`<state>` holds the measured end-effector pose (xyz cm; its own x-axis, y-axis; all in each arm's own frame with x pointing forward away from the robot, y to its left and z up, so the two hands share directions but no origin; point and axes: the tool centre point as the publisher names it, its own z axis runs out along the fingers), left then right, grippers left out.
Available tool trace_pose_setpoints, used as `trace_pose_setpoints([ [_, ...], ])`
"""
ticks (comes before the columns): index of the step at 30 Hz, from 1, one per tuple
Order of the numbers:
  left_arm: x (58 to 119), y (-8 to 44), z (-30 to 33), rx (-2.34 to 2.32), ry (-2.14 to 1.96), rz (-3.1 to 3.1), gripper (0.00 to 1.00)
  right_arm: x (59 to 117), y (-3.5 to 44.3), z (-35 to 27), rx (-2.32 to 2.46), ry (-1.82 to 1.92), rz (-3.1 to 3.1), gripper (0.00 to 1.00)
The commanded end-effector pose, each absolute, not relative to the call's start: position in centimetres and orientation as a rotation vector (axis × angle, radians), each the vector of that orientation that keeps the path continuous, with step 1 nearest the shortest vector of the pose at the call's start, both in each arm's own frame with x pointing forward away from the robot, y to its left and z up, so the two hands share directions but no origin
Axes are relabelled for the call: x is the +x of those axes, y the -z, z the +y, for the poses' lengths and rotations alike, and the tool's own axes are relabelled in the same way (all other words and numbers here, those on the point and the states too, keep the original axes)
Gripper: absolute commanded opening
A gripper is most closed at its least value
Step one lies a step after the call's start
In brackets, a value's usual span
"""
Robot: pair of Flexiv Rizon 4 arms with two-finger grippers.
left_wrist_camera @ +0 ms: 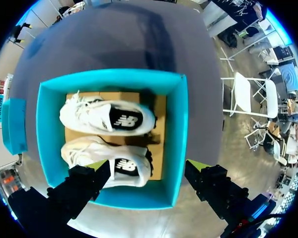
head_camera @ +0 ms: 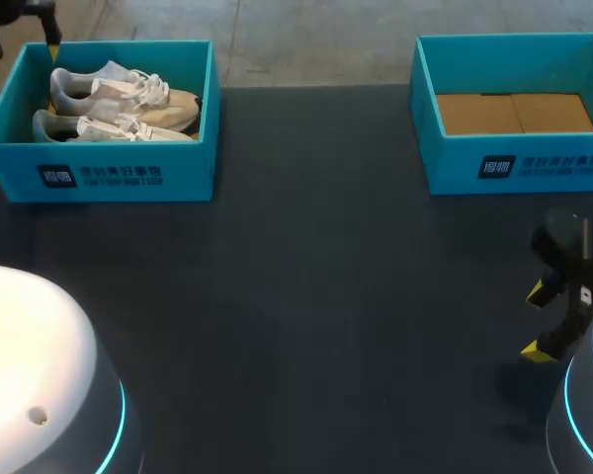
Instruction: Take the shoe out of the shoebox, open the shoe tongue, remove and reinsert the insole, then place the shoe into the shoebox
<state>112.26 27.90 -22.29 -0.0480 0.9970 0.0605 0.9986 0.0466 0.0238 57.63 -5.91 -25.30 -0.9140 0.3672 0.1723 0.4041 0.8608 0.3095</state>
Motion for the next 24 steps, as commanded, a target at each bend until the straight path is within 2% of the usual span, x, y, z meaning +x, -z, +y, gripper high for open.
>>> trace_pose_setpoints([
  [1,108.6,22.0,27.5,-2.192,0.201,-2.284,1.0,57.4,25.4,-5.9,-0.612,0.523,-2.931,1.0],
  [14,105.0,23.9,27.0,-2.224,0.177,-2.243,1.0,57.4,25.4,-5.9,-0.612,0.523,-2.931,1.0],
  [24,105.1,26.1,27.2,-2.156,0.179,-2.247,1.0,57.4,25.4,-5.9,-0.612,0.523,-2.931,1.0],
])
